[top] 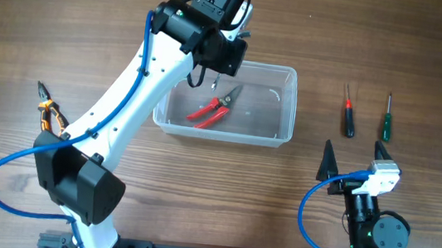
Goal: Pack container
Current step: 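Lift the socket wrench and carry it over the container, then lower the wrench into the container and release it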
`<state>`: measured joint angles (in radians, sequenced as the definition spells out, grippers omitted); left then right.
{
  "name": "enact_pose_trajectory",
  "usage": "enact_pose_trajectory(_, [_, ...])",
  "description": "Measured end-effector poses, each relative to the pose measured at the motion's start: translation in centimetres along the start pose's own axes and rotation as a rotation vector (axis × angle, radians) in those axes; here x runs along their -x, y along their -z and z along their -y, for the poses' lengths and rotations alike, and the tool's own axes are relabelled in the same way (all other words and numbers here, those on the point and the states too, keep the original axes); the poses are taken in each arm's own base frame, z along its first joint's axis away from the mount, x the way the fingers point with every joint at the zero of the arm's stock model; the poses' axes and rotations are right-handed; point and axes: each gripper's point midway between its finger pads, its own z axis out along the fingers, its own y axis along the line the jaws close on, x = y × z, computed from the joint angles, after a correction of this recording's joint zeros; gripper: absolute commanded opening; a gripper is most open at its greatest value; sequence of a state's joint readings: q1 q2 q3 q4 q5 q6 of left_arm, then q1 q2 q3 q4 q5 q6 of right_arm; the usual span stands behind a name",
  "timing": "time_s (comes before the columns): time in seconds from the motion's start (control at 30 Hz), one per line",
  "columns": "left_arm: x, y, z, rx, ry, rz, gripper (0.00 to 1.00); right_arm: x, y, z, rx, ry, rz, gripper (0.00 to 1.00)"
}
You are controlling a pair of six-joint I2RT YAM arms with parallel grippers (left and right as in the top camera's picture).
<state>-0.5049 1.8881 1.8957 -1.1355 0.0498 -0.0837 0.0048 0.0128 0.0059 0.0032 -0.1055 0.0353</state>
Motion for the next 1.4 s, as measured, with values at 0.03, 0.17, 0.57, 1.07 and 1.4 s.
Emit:
enact_pose_trajectory(0.03, [-0.2,0.0,0.0,0.001,-0.008,-0.006,0.04,0.0,0.0,0.0,0.000,0.000,0.000,1.00])
enact_pose_trajectory(0.17, [-0.9,-0.5,-0.3,0.013,-0.030,-0.041,0.04,0.0,0.0,0.0,0.000,0.000,0.000,1.00])
enact_pose_trajectory(0.57, [-6.5,-6.2,-0.1,-0.030,-0.279,-0.250,0.06,0.0,0.0,0.0,0.000,0.000,0.000,1.00])
enact_pose_trajectory(1.07, [-7.4,-11.3,0.8,-0.093,-0.642,-0.155,0.06,0.0,0.0,0.0,0.000,0.000,0.000,1.00])
enact_pose_trajectory(1.4, [-7.3,-12.8,0.8,-0.092,-0.726,-0.113,0.35,0.0,0.0,0.0,0.000,0.000,0.000,1.00])
